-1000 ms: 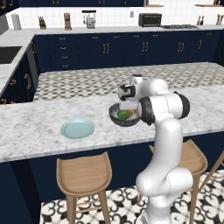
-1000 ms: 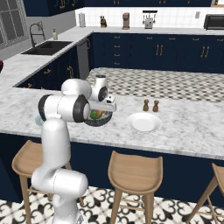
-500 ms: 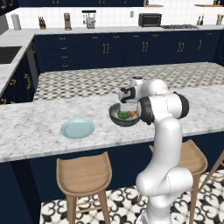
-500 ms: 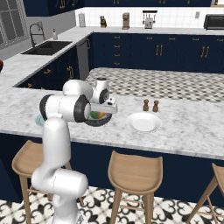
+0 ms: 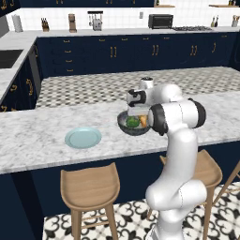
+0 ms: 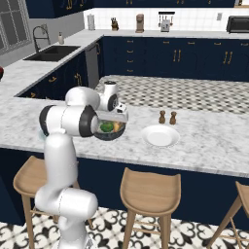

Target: Pick the chicken drumstick and broccoli from their plates and place them in the bowl. Then put the bowl in the fridge.

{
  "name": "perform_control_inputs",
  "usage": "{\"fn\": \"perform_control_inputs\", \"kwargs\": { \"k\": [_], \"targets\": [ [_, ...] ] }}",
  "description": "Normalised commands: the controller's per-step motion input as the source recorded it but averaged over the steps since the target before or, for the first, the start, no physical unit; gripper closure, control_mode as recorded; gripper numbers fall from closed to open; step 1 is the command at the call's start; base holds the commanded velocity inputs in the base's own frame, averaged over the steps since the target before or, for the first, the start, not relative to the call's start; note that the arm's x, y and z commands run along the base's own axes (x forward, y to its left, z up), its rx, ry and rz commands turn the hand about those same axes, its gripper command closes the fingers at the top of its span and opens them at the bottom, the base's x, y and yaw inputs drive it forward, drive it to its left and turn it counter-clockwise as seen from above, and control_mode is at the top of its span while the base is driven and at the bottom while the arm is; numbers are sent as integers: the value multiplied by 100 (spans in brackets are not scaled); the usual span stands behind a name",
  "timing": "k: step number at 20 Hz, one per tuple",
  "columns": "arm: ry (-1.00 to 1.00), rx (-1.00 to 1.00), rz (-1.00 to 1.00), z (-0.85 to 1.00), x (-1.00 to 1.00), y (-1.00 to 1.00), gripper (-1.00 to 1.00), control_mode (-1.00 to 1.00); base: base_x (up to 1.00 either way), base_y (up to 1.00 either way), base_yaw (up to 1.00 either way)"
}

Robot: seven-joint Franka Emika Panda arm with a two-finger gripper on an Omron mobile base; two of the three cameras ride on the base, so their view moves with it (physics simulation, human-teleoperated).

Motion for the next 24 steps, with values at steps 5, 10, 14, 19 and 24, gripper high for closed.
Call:
{"fn": "perform_control_inputs", "kwargs": {
  "k": [5,10,14,19,24],
  "targets": [
    [-9,0,5,32,-91,35,-100,-100,0,0,0],
    [-1,-2,28,3,-90,31,-100,-100,0,0,0],
    [-2,-1,42,0,-21,19,-100,-100,0,0,0],
    [1,-6,42,0,30,30,-100,-100,0,0,0],
    [5,-15,29,-9,74,42,-100,-100,0,0,0]
  ]
}}
